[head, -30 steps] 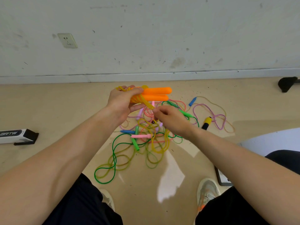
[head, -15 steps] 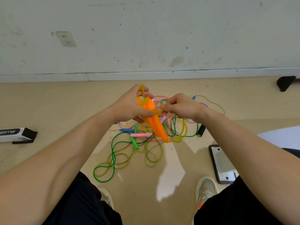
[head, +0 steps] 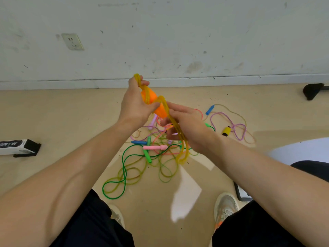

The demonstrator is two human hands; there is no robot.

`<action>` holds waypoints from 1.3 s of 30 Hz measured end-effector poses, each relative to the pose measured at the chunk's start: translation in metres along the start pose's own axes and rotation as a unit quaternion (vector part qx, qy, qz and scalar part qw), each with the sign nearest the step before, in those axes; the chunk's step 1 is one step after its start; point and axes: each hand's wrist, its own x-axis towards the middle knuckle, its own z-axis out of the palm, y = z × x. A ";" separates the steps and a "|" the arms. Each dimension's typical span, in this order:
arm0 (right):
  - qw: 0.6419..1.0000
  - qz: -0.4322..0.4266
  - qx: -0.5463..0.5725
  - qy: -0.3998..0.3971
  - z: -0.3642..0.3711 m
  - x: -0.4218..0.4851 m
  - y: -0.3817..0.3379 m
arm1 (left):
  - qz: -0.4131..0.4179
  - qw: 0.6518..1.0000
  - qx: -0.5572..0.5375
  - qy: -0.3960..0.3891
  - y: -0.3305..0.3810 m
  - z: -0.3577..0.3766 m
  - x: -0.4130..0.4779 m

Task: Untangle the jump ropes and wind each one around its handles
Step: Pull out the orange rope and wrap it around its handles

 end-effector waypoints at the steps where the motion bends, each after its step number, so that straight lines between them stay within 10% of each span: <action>1: 1.000 -0.007 -0.009 0.001 0.002 0.000 0.004 | -0.017 0.999 -0.031 0.012 -0.002 0.001 -0.001; 9: 0.958 -0.130 -0.252 0.051 0.005 0.011 0.029 | -0.236 0.930 -0.282 -0.001 0.008 0.011 -0.008; 19: 0.871 -0.219 -0.440 0.012 0.022 0.004 0.051 | -0.263 0.919 -0.291 0.041 0.005 0.013 -0.008; 31: 0.937 -0.088 -0.339 -0.007 -0.030 0.022 0.040 | -0.310 0.838 -0.443 -0.074 0.010 -0.012 0.003; 39: 0.909 -0.098 -0.404 -0.037 -0.063 0.033 0.012 | -0.246 0.887 -0.293 -0.258 0.013 -0.021 -0.004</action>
